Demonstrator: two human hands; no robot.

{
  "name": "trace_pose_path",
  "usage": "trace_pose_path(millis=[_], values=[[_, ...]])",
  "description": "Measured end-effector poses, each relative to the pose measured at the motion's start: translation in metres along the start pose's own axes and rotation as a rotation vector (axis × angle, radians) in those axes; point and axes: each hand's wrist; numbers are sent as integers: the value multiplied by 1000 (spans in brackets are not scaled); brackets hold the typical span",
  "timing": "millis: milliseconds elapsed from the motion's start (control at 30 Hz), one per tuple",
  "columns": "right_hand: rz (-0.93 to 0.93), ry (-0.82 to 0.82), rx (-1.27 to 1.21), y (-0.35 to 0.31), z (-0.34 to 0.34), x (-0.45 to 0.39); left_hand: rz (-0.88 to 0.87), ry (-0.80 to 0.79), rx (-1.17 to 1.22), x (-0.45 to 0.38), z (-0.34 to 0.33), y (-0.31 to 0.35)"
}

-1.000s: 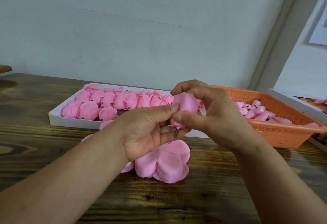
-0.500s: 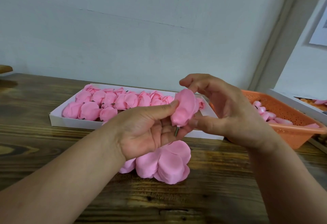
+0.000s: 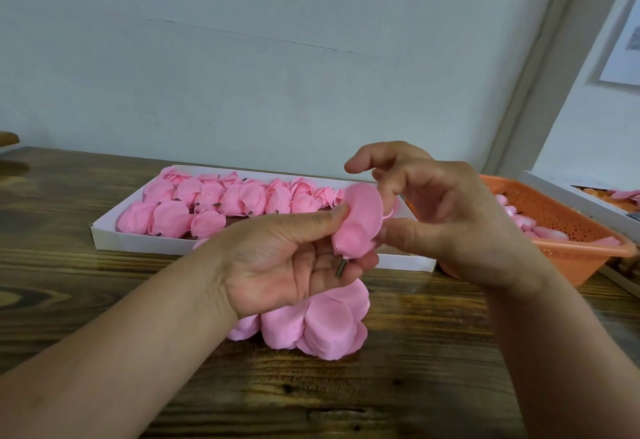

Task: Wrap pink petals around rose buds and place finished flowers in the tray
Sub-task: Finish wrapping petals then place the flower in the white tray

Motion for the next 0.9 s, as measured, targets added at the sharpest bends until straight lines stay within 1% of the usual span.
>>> trace_pose_path(millis=[100, 167, 300, 400, 467, 533, 667, 900], values=[[2, -31, -154, 0, 2, 1, 24, -89, 100, 2, -1, 2], [-4, -42, -233, 0, 4, 2, 34, -118, 114, 4, -1, 3], [-31, -92, -130, -2, 3, 1, 40, -112, 113, 4, -2, 3], [-47, -138, -90, -5, 1, 2, 47, -108, 118, 4, -2, 2], [-51, -141, -79, -7, 1, 2, 49, -88, 126, 4, -3, 3], [-52, -113, -48, -8, 1, 2, 48, -54, 125, 3, -5, 2], [-59, -12, 104, -7, -5, 1, 7, 34, 142, 0, -7, 1], [-112, 132, 208, 1, -6, -4, -59, 77, 129, -1, -8, 0]])
Point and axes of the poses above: each hand's wrist, its own x-axis away from the middle knuckle, its own z-axis out of the back of the hand, y = z × x, and after that the axes turned 10 degrees about -x, right-handed
